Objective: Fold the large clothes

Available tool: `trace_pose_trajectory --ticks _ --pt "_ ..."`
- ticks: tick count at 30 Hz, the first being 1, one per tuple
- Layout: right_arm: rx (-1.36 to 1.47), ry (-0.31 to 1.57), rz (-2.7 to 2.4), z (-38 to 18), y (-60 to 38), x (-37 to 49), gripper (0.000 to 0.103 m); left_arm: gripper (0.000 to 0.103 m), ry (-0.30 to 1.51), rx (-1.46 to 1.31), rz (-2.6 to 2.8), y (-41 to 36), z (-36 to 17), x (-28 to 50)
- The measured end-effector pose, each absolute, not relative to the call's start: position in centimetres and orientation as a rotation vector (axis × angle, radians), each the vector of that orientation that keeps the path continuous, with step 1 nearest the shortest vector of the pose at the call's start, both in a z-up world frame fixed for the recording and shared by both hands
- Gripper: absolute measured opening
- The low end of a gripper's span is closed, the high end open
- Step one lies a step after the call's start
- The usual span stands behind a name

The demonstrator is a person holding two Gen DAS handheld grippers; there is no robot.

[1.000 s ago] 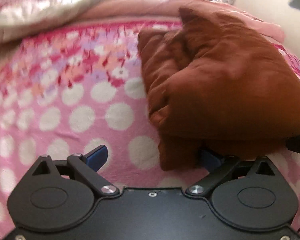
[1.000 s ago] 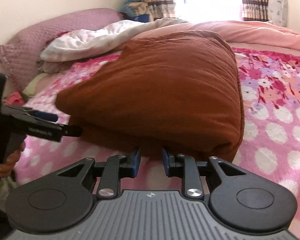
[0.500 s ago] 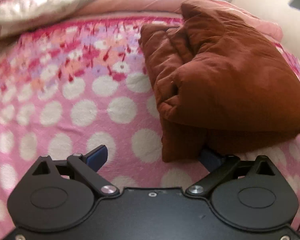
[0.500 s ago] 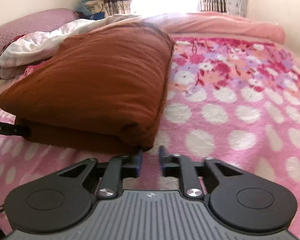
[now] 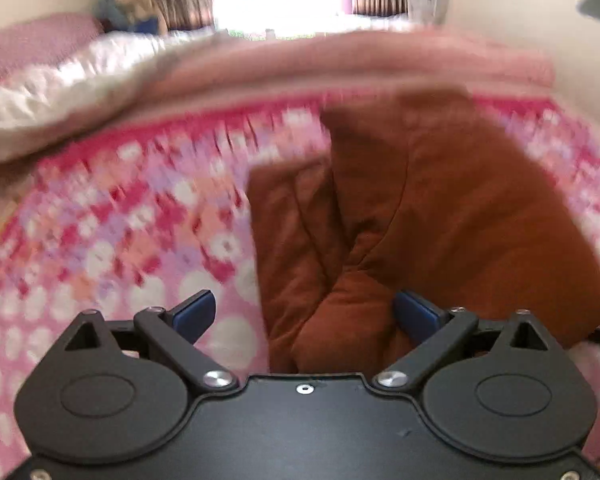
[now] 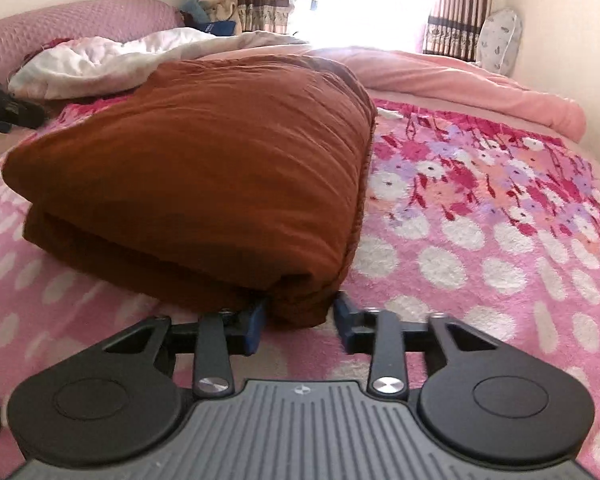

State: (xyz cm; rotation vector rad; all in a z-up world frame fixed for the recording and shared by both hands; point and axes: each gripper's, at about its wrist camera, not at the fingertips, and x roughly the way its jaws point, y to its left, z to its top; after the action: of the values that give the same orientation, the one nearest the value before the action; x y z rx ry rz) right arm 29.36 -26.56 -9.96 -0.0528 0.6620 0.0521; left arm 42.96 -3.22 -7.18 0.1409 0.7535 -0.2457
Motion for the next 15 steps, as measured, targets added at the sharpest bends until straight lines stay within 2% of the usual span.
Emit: trace_pose_trajectory --ticks 4,7,9,13,15 --pt "-0.02 0.655 0.051 -9.8 -27.9 28.8 0.017 0.102 0.79 0.056 -0.274 -2.1 -8.6 43.8" --pt "0.027 0.664 0.045 -10.2 -28.9 28.9 0.014 0.103 0.813 -0.004 -0.289 -1.3 -9.2 43.7" --pt "0.028 0.671 0.052 -10.5 -28.9 29.0 0.008 0.103 0.807 0.0 -0.284 -1.3 -9.3 43.5" --pt "0.023 0.679 0.061 -9.4 -28.8 28.3 0.004 0.102 0.788 0.001 -0.269 -1.3 -8.7 43.0" --pt "0.037 0.624 0.083 -7.3 -29.3 27.0 0.007 0.102 0.768 0.033 -0.262 -1.7 -8.4 42.6"
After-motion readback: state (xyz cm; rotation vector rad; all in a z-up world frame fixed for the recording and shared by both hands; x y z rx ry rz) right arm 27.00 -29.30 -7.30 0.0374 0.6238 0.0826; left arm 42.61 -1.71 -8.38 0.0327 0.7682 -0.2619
